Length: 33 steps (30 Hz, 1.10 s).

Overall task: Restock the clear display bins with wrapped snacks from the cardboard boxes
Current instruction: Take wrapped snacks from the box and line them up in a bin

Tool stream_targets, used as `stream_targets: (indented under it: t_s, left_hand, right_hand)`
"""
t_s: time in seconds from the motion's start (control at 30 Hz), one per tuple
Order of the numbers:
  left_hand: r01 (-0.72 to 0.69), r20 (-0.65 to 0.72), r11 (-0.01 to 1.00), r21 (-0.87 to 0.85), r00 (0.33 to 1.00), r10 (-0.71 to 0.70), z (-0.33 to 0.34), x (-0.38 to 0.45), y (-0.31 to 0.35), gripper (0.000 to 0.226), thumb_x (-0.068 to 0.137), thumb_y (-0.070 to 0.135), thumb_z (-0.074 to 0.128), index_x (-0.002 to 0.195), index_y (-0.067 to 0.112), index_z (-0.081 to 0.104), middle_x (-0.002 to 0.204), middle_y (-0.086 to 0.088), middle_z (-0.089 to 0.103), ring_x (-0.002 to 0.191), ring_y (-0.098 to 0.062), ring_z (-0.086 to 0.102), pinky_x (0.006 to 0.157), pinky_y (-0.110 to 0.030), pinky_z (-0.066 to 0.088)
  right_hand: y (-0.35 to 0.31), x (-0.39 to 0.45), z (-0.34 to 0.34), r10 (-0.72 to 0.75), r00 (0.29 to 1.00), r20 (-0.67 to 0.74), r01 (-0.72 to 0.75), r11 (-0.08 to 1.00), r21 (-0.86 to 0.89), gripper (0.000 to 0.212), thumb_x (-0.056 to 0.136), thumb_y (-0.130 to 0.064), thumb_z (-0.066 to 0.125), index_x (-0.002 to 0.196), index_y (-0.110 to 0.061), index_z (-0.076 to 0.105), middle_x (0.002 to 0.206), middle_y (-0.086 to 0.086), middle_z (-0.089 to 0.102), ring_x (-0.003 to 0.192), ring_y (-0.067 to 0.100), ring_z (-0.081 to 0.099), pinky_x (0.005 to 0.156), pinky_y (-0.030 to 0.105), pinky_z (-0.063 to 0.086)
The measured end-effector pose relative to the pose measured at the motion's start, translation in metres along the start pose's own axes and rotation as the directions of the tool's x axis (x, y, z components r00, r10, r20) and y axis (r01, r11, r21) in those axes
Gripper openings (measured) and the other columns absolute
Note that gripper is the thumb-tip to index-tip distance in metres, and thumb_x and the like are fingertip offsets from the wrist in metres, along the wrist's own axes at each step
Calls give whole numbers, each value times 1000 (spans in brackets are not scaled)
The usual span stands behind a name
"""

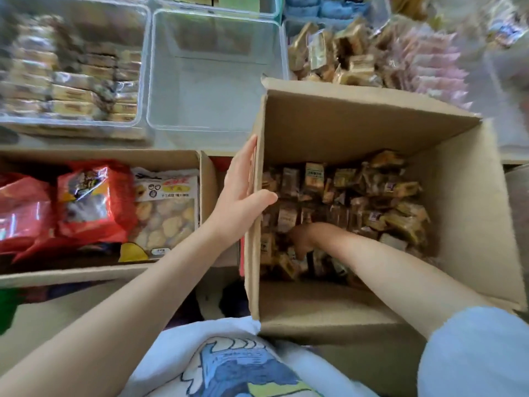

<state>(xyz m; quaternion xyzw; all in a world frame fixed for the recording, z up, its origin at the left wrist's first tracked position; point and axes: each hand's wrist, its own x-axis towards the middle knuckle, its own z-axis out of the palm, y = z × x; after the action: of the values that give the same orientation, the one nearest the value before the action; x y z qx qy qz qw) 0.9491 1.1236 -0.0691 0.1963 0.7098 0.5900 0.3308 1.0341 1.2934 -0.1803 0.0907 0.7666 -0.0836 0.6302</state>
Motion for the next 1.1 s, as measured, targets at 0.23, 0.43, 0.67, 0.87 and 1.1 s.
stream_targets:
  t_s: [0.23,0.43,0.67,0.87,1.1]
  left_hand:
    - [8,-29,1000,-13,1000,-8,9,0,4,93,73,40,60,156,41,18,160,13,28,147,-15,28,117,-58,31]
    - [29,-7,1000,11,1000,-29,-1,-1,15,87,77,40,63,155,41,25,157,12,35,142,-8,35,114,-50,40]
    - [-26,-39,967,-253,999,17,-47,4,50,61,78,54,67,130,24,59,121,6,70,114,-12,65,95,-33,52]
    - [-128,-166,938,-321,983,77,-136,20,61,45,70,29,79,113,22,67,103,-1,74,96,-16,68,85,-31,55]
    - [-130,-185,991,17,974,131,-289,42,19,58,76,14,87,121,43,63,93,9,61,77,-3,64,76,-28,54]
  right_hand:
    - [16,-5,3,-79,987,-139,95,989,117,47,92,-26,66,137,-20,54,133,5,59,110,22,60,83,31,52]
    - [58,-98,-79,-135,893,-430,402,670,624,27,89,-30,71,111,-15,62,108,15,71,81,21,63,68,34,48]
    - [10,-205,-111,-146,603,-784,785,-66,616,28,96,-25,60,120,-11,55,101,8,68,84,21,61,53,20,45]
    - [-89,-204,-155,-134,527,-839,829,300,472,30,98,-17,62,127,-16,60,111,5,72,96,15,66,78,31,53]
    - [-206,-156,-231,-139,440,-887,753,595,280,23,85,-12,77,104,-24,71,96,-5,74,87,0,66,78,12,49]
